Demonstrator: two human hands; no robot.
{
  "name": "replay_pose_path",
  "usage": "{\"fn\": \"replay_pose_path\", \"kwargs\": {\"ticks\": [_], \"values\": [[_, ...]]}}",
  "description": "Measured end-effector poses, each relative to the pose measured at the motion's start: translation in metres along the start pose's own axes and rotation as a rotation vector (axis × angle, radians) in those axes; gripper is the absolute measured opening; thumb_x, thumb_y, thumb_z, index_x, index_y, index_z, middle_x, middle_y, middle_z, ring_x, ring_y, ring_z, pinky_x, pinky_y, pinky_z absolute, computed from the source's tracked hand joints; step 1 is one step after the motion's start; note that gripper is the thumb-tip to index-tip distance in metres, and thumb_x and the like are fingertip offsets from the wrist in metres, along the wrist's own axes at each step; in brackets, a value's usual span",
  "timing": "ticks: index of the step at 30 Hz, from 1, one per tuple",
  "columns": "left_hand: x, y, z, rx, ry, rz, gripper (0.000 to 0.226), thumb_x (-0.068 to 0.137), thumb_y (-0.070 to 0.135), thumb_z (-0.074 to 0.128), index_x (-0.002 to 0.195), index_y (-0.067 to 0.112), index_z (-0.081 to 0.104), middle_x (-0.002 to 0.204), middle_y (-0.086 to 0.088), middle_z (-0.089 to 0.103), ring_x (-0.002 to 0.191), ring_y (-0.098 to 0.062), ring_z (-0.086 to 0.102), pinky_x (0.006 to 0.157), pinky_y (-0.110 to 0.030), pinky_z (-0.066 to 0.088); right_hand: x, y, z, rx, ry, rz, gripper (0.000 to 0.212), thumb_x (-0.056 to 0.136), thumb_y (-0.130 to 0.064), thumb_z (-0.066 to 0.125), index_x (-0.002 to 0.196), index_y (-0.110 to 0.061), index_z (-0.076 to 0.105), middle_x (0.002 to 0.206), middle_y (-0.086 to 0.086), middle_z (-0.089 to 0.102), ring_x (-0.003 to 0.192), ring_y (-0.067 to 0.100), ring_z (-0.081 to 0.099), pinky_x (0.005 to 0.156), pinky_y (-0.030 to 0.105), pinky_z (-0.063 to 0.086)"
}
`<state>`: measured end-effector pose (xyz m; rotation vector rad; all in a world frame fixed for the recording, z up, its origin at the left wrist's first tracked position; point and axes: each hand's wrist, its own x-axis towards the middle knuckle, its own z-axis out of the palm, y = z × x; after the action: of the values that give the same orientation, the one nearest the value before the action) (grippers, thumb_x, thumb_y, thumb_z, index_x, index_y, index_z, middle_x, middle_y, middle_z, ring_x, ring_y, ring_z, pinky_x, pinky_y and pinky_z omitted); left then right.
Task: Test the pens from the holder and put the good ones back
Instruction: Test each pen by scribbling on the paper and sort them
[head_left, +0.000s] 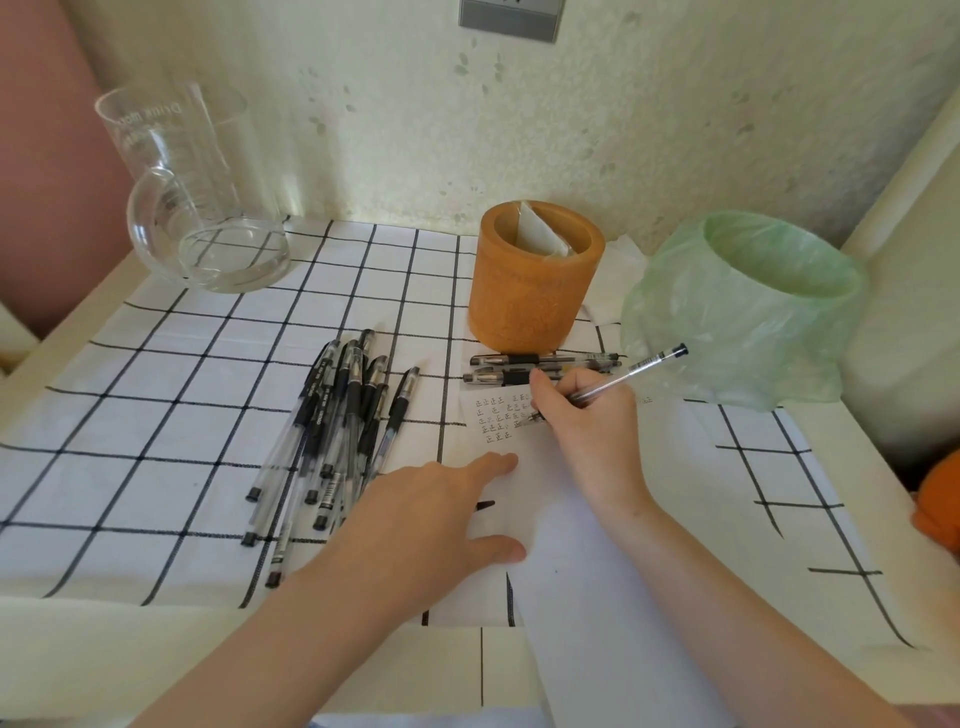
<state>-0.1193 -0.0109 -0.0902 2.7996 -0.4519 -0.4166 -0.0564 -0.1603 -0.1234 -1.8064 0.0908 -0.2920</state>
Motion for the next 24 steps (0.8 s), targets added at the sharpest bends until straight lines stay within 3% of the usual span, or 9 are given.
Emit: {"fn": "replay_pose_path", "kwargs": {"ticks": [4, 12, 18, 24], "values": [[0.0007, -0.001, 0.0011, -0.012, 0.008, 0.004, 0.067, 0.081, 0.062, 0.052, 0.138, 0.05, 0.019, 0.064, 0.014, 0.034, 0.07, -0.011, 0.044, 0.061, -0.024, 0.037, -0.0001, 0.0052, 0.0008, -0.041, -0.013, -0.034, 0.036, 0.086, -0.01, 0.063, 0.058, 0.005, 0.046, 0.049, 0.005, 0.039, 0.049, 0.009, 0.035, 0.051, 0.013, 0.032], [0.0023, -0.0021, 0.0033, -0.009, 0.005, 0.009, 0.068, 0.081, 0.062, 0.051, 0.138, 0.05, 0.018, 0.064, 0.013, 0.036, 0.07, -0.011, 0.046, 0.062, -0.023, 0.038, 0.0005, 0.0063, 0.0011, -0.06, -0.034, -0.079, 0.041, 0.086, -0.009, 0.065, 0.051, -0.011, 0.044, 0.043, -0.008, 0.037, 0.044, 0.005, 0.035, 0.05, 0.011, 0.032], [0.0022, -0.0023, 0.0041, -0.013, 0.007, 0.008, 0.067, 0.081, 0.062, 0.051, 0.138, 0.05, 0.018, 0.065, 0.012, 0.036, 0.071, -0.011, 0.046, 0.061, -0.024, 0.037, -0.0001, 0.0059, 0.0017, -0.072, -0.039, -0.089, 0.037, 0.086, -0.009, 0.064, 0.054, -0.005, 0.046, 0.046, 0.0, 0.039, 0.045, 0.005, 0.035, 0.05, 0.01, 0.033], [0.0018, -0.0018, 0.0036, 0.002, 0.013, 0.009, 0.067, 0.081, 0.062, 0.051, 0.138, 0.05, 0.018, 0.065, 0.011, 0.036, 0.07, -0.012, 0.045, 0.059, -0.024, 0.035, -0.0003, 0.0061, 0.0018, -0.084, -0.022, -0.103, 0.038, 0.086, -0.007, 0.062, 0.053, -0.009, 0.043, 0.046, -0.004, 0.037, 0.045, 0.005, 0.034, 0.05, 0.01, 0.032]]}}
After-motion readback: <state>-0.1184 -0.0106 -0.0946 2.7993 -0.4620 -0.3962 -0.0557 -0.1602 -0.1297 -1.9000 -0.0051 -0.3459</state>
